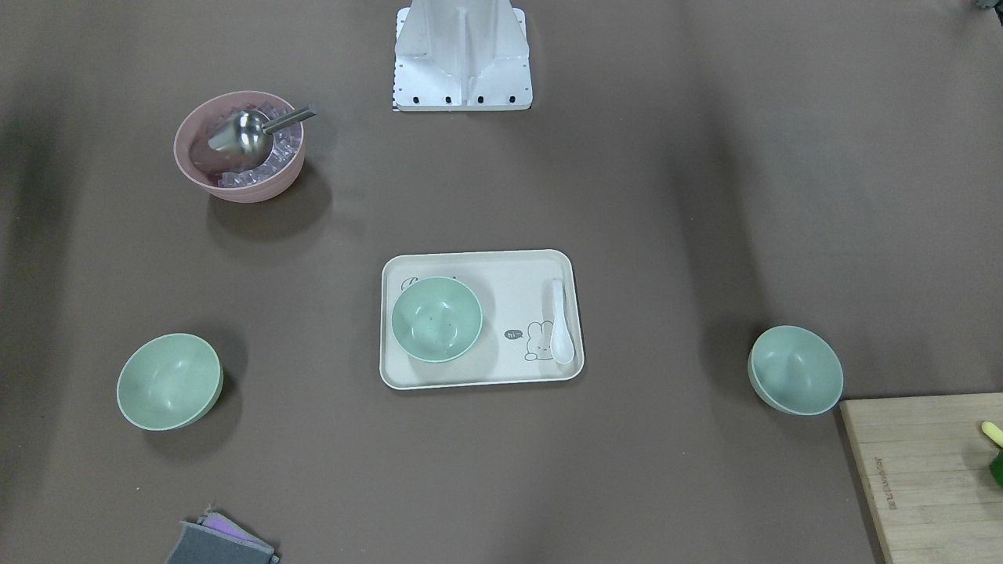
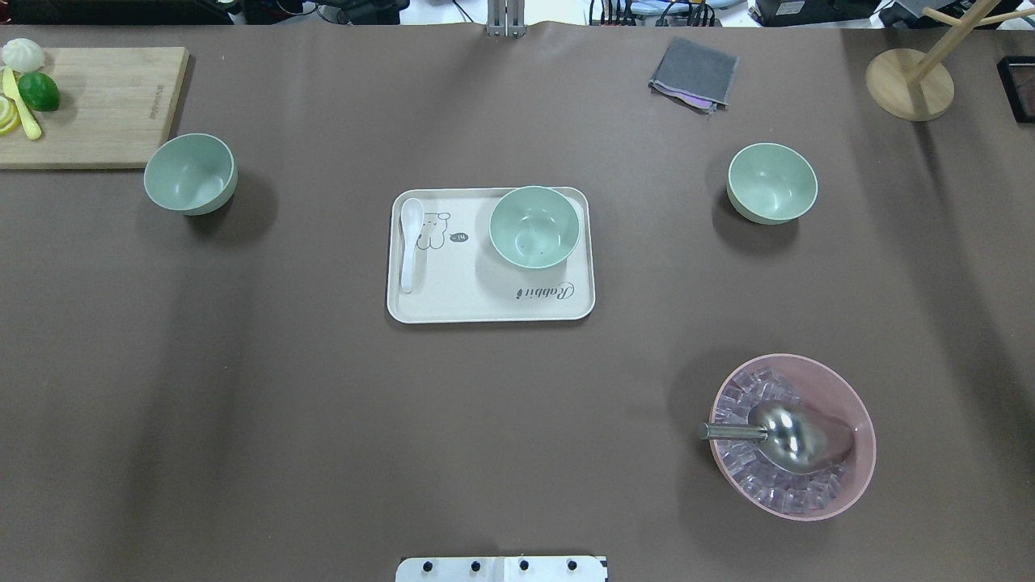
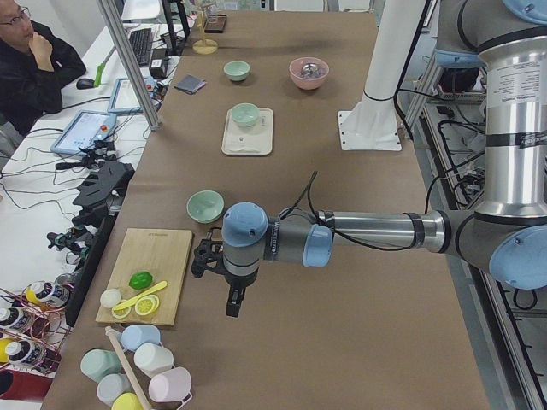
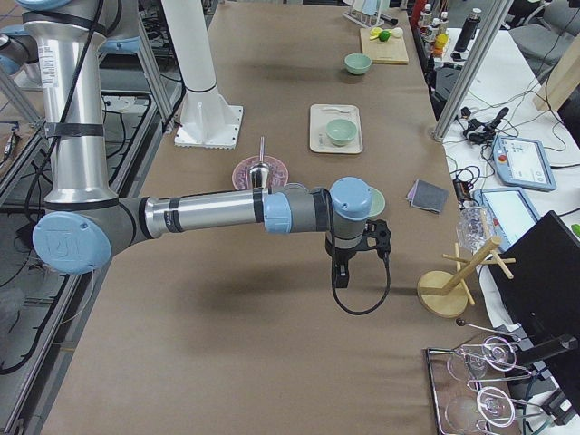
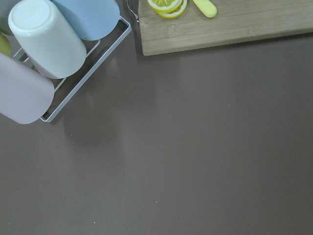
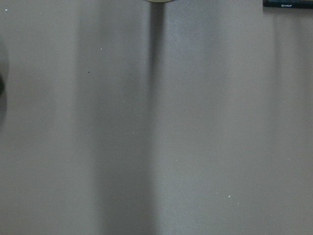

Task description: Stack green bowls together

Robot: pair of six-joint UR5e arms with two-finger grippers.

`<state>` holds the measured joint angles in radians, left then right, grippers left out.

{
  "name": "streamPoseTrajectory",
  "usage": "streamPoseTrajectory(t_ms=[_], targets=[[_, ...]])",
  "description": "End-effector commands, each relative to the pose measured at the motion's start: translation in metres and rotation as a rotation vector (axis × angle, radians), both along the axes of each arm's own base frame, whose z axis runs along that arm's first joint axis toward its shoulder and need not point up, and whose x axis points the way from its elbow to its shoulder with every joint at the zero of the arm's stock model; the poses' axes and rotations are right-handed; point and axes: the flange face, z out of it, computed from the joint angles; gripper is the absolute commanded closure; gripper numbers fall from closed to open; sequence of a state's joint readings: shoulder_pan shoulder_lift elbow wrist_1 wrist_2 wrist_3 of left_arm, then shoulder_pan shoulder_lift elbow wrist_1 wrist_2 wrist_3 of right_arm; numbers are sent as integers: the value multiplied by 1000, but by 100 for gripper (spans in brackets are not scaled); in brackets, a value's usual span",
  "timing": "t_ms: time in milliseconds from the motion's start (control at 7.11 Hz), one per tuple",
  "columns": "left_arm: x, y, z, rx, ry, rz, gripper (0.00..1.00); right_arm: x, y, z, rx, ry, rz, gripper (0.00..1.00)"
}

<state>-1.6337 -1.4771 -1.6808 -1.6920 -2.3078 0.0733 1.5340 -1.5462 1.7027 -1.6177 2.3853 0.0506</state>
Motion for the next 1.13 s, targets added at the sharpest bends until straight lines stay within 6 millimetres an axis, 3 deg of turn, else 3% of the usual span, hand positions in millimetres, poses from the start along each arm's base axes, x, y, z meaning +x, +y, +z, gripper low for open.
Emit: streamPoseTrajectory(t_ms=[0, 422, 563, 985], targets=[[0, -2, -3, 10, -4, 0, 2, 0, 0, 0, -1, 0, 0, 0], [0, -2, -5, 10, 2, 1, 2, 0, 0, 0, 1, 0, 0, 0], [0, -3, -16, 50, 4, 8, 2, -1, 0, 0, -1, 0, -2, 0], [1, -3, -15, 48, 6, 10, 2, -1, -1, -1, 1, 1, -3, 0]])
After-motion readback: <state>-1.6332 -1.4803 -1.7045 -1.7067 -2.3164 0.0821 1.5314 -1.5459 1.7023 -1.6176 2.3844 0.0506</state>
